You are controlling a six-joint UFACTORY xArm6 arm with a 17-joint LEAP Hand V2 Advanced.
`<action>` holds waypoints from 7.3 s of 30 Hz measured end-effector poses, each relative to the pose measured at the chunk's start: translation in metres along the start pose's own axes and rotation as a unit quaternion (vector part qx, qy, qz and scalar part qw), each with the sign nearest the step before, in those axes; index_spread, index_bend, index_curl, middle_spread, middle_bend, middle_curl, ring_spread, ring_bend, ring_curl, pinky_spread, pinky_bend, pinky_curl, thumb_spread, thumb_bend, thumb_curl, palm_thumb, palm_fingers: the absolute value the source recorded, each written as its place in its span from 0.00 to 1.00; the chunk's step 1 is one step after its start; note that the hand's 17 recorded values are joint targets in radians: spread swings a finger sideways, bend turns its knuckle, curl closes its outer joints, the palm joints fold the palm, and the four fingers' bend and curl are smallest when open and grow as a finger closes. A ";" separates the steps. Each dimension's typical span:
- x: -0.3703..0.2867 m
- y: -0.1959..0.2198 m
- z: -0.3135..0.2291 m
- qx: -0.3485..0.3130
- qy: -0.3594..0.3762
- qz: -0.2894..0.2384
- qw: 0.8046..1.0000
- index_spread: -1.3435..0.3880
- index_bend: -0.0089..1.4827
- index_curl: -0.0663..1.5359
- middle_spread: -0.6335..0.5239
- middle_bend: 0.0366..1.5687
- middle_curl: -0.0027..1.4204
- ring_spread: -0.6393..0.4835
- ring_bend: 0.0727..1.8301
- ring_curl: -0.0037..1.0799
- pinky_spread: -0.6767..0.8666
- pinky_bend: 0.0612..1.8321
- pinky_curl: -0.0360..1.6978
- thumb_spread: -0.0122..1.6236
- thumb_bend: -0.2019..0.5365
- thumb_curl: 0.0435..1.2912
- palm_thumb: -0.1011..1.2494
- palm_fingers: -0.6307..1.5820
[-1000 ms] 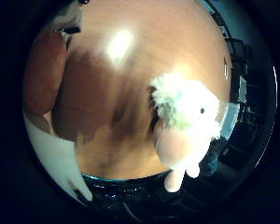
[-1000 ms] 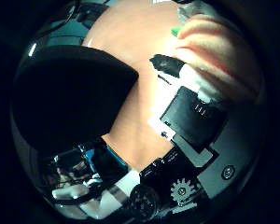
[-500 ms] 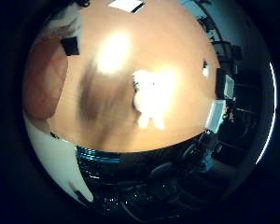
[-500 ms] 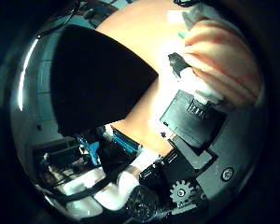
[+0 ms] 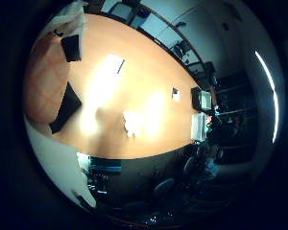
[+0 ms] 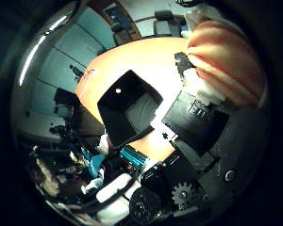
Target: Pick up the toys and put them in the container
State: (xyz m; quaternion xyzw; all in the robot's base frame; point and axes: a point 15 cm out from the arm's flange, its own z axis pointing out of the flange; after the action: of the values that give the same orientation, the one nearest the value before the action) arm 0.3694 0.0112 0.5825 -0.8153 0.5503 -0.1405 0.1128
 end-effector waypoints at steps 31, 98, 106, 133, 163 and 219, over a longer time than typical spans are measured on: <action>-0.195 -0.052 0.103 -0.100 -0.070 -0.084 0.989 0.54 0.33 0.42 0.37 0.56 0.37 0.36 0.60 0.48 0.24 0.50 0.48 0.68 0.21 0.32 0.51 0.47; 0.299 0.302 0.338 -0.262 0.005 0.153 0.953 0.54 0.12 0.21 0.54 0.12 0.24 0.73 0.15 0.21 0.74 0.26 0.17 0.61 0.24 0.18 0.33 0.36; 0.335 0.323 0.367 -0.273 0.003 0.170 0.947 0.54 0.12 0.21 0.54 0.12 0.24 0.73 0.14 0.21 0.74 0.24 0.17 0.61 0.24 0.18 0.34 0.36; 0.337 0.281 0.291 -0.146 -0.014 0.162 0.976 0.58 0.67 0.61 0.36 0.77 0.64 0.36 0.75 0.65 0.30 0.71 0.44 0.61 0.26 0.38 0.88 0.76; 0.095 0.067 0.036 -0.027 0.006 -0.004 1.000 0.60 0.65 0.68 0.39 0.79 0.67 0.35 0.72 0.74 0.29 0.64 0.61 0.53 0.25 0.56 0.85 0.74; -0.157 0.044 0.001 -0.005 -0.077 -0.152 0.985 0.52 0.12 0.27 0.44 0.19 0.28 0.54 0.22 0.27 0.71 0.18 0.29 0.64 0.24 0.19 0.48 0.42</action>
State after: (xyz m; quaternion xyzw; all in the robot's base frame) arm 0.2759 0.1404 0.5504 -0.8986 0.4100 -0.0901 0.1278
